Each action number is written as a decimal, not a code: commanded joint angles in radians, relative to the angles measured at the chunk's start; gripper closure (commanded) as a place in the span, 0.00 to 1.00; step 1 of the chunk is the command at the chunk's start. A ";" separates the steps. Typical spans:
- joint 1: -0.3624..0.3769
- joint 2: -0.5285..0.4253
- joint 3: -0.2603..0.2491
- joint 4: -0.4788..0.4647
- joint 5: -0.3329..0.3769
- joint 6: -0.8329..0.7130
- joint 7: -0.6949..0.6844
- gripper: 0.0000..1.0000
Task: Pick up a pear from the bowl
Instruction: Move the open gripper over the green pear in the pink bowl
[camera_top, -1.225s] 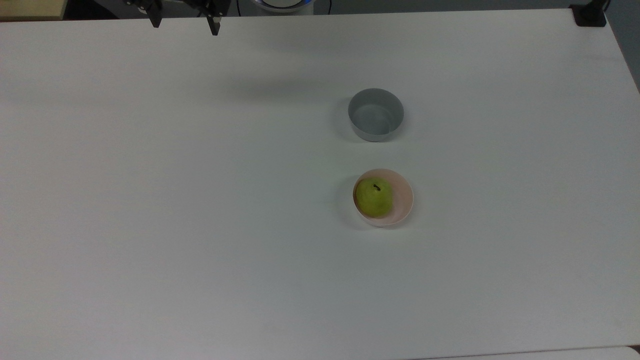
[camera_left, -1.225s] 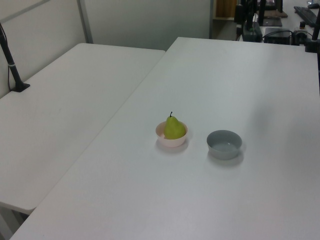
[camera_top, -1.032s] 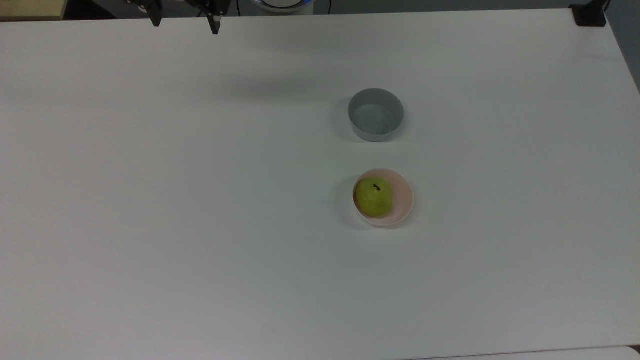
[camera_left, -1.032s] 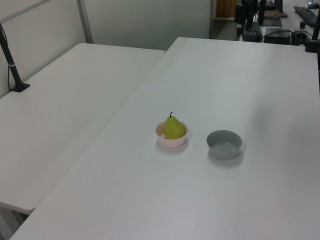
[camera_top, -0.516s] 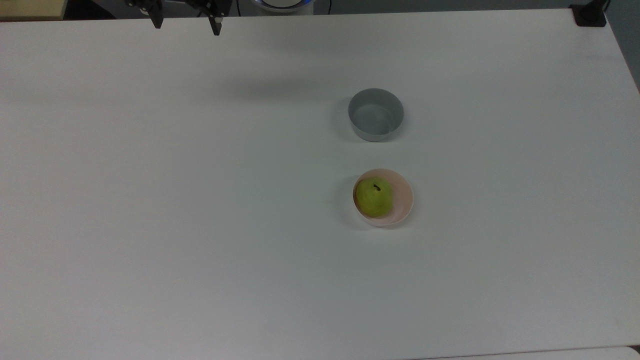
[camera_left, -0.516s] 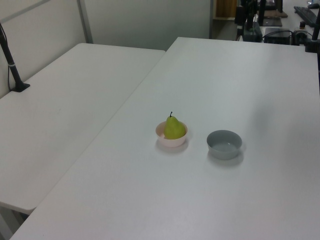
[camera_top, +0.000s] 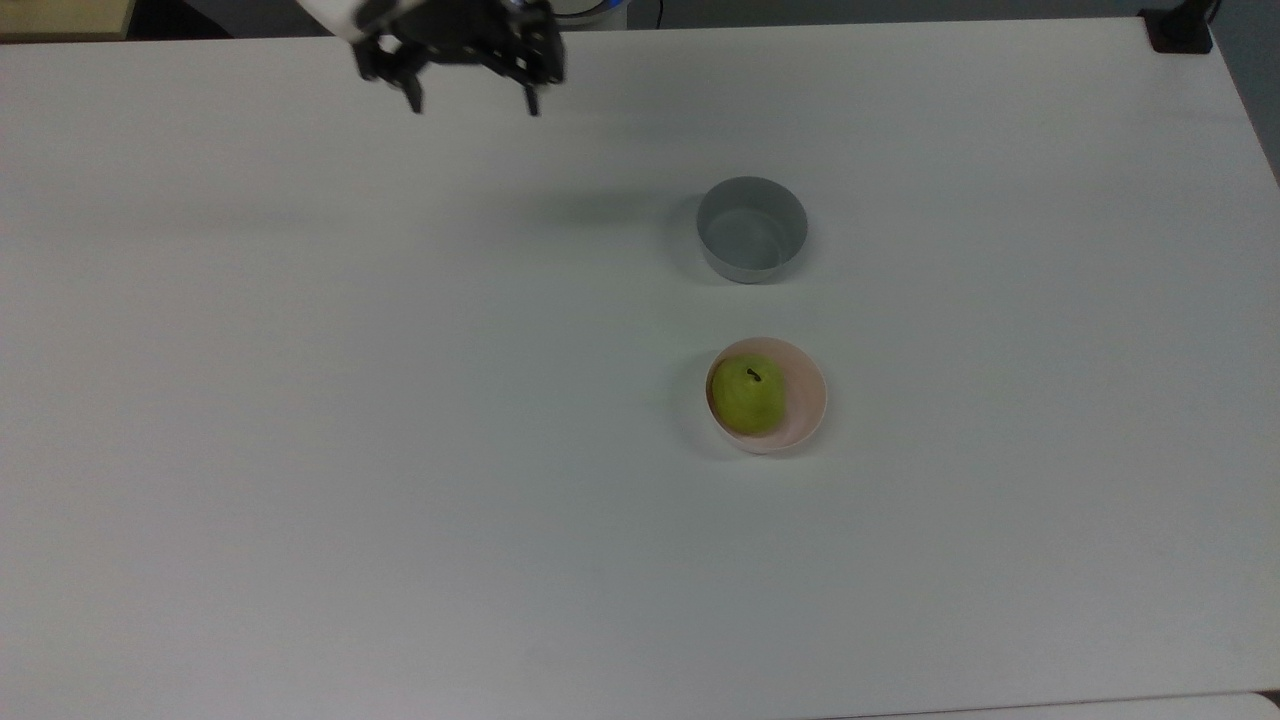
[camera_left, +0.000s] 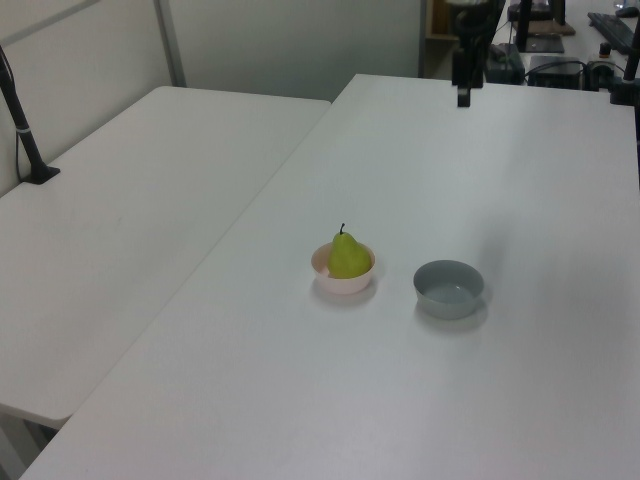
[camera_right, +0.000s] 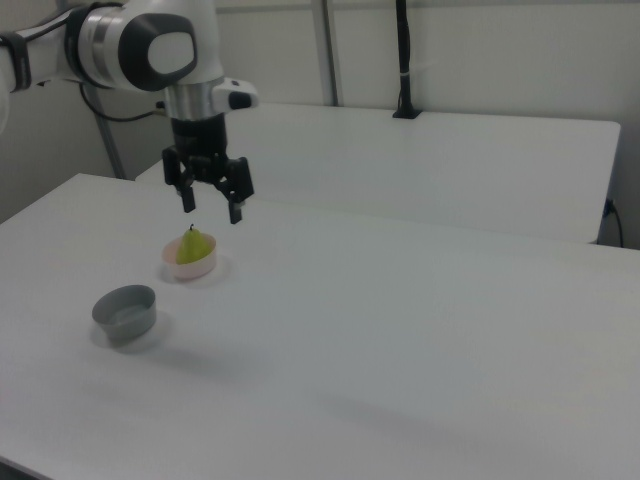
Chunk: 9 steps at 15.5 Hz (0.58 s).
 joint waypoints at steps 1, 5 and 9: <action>0.133 0.069 -0.056 0.064 0.064 0.044 0.022 0.00; 0.298 0.136 -0.124 0.083 0.104 0.211 0.181 0.00; 0.380 0.204 -0.121 0.084 0.125 0.451 0.382 0.00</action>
